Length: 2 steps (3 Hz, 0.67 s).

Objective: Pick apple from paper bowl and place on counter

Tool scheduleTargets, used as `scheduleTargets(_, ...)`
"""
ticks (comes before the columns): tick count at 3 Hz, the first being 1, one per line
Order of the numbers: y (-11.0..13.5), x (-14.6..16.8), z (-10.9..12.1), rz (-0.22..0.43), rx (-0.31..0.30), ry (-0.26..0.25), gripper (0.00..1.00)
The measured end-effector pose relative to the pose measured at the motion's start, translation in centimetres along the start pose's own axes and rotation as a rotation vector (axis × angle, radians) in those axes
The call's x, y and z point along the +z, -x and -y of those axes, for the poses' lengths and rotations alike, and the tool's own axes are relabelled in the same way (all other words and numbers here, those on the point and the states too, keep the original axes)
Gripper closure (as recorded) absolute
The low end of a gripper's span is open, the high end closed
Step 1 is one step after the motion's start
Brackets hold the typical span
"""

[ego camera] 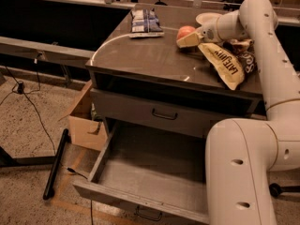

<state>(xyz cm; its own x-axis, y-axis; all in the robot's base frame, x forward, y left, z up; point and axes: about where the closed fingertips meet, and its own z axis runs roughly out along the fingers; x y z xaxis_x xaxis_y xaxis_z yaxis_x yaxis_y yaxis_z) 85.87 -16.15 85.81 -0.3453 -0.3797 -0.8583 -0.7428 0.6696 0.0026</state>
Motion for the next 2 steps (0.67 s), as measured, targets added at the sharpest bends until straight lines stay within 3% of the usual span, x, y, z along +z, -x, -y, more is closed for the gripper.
scheduleTargets(2,-0.36,0.05,0.68,-0.005,-0.017,-0.021,0.35)
